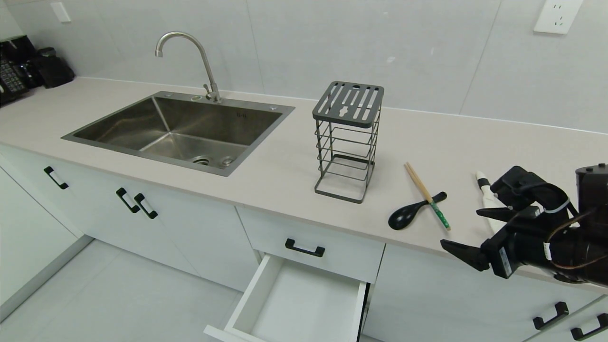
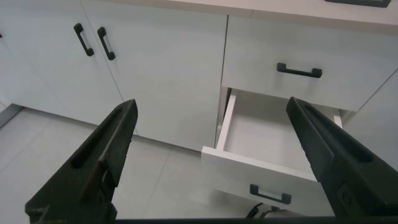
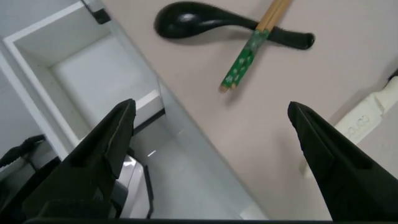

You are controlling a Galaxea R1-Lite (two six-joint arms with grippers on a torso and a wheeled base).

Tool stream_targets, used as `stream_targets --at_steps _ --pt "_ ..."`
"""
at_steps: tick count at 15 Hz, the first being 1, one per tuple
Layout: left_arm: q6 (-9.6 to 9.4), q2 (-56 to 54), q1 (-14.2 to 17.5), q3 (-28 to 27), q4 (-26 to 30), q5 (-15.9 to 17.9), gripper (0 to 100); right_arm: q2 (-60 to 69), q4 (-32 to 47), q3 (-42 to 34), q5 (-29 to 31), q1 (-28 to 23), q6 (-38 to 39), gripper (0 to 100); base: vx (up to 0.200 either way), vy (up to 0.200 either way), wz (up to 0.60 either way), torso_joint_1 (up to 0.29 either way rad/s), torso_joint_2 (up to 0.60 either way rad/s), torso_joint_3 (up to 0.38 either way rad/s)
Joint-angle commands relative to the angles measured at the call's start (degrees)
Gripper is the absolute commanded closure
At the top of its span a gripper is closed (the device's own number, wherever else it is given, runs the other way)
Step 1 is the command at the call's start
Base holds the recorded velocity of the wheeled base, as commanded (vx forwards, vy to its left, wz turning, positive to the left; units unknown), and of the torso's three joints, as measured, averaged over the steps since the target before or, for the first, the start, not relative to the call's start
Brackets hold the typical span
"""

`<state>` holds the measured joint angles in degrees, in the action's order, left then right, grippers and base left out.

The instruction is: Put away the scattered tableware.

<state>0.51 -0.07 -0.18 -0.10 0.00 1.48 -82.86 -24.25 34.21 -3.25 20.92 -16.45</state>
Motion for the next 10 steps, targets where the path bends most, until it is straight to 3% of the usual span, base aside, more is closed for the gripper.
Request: stream_targets --at_steps 1,3,7,10 --pt "0.02 0.1 0.0 0.0 0.0 0.0 0 -3.4 -0.4 1.2 -0.1 -1.1 0.2 0 0.000 0.000 0.00 0.000 0.00 0.000" --pt "0.02 0.1 0.0 0.0 0.0 0.0 0 -5.3 -1.0 1.5 0.4 -1.5 1.8 0 0.000 0.000 0.00 0.000 0.00 0.000" --pt "0.02 0.1 0.0 0.0 0.0 0.0 0 -10.5 -2.9 5.8 1.9 -1.0 17.3 0 0.000 0.000 0.00 0.000 0.00 0.000" --pt "0.02 0.1 0.0 0.0 0.0 0.0 0 -10.7 -3.0 4.7 2.8 -1.0 13.8 0 0.000 0.000 0.00 0.000 0.00 0.000"
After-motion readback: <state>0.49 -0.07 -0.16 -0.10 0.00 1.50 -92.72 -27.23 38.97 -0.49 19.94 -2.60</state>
